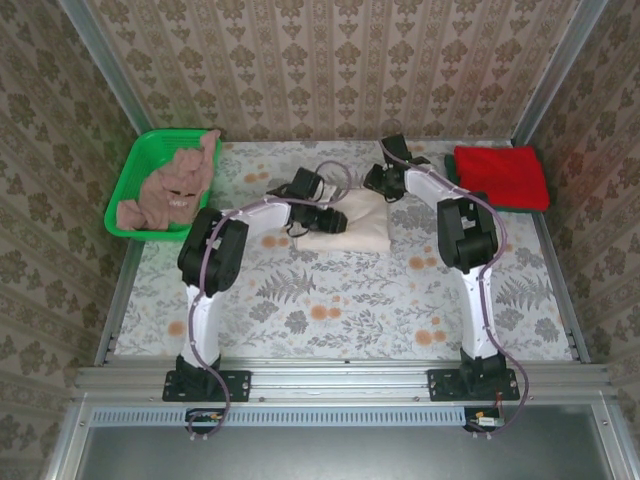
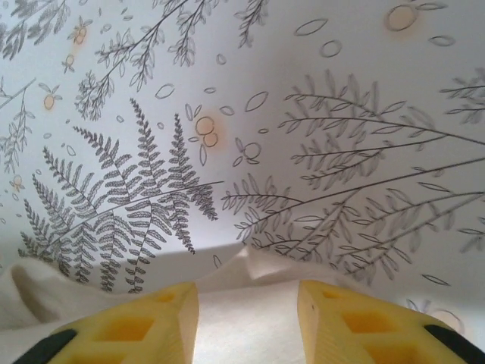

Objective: Fold and stack the t-shirts

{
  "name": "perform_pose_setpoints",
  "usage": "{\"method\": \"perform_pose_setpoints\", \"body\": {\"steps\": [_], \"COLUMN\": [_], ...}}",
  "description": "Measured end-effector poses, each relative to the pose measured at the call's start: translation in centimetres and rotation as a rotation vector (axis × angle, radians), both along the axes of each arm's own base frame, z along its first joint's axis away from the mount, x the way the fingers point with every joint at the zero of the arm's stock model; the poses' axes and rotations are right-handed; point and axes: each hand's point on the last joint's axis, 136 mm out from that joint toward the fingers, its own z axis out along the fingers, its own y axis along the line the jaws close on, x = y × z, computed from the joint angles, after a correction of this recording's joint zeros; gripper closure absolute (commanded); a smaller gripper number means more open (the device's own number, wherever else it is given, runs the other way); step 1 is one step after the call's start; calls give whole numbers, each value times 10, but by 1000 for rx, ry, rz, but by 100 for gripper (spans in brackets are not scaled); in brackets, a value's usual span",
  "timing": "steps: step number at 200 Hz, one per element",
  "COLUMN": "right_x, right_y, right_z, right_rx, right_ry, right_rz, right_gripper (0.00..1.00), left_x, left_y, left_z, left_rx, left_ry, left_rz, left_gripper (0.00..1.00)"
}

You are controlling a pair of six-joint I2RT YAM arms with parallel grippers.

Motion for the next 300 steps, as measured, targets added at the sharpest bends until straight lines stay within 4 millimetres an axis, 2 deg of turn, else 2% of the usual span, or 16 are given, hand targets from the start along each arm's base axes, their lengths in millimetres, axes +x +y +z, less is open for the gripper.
{"method": "perform_pose_setpoints", "body": {"steps": [19,37,51,70,89,99,111,131,144,152,175,207,227,246,274,300], "right_x": [-7,-28,-47,-70,-85,-87,-86,-83,-76,-72,-52,-13,-4,-10,-13,-31], "right_y": [-3,-7,-13,-31,-71,-100,-142,-203,-237,-252,-283,-310,-305,-288,-258,-222], "right_z": [11,29,55,101,145,159,164,144,122,108,76,54,32,18,15,12], "right_rx": [-7,-21,-42,-118,-223,-276,-336,-416,-454,-473,-501,-485,-424,-379,-353,-351], "right_ry": [3,2,-17,-86,-171,-193,-196,-122,-57,-14,65,88,122,168,189,223], "right_rz": [8,29,42,28,-42,-100,-185,-296,-349,-367,-389,-387,-329,-260,-179,-111], "right_gripper": [45,37,34,31,31,31,31,33,33,34,34,38,36,35,35,33], "left_x": [-13,-29,-42,-57,-72,-79,-86,-95,-98,-100,-103,-104,-111,-120,-125,-124], "left_y": [20,41,58,83,105,115,125,140,151,158,174,177,184,195,212,222], "left_z": [-1,-3,-4,-4,-5,-5,-5,-2,4,9,38,88,108,112,113,113], "left_rx": [7,14,19,35,47,53,60,60,35,17,-27,-94,-126,-136,-122,-112], "left_ry": [5,16,26,37,48,51,53,67,79,78,26,-114,-190,-233,-261,-262], "left_rz": [22,42,64,100,134,151,170,203,245,273,335,354,382,417,472,510], "left_gripper": [56,56,56,55,53,52,52,50,38,36,30,19,1,0,0,0]}}
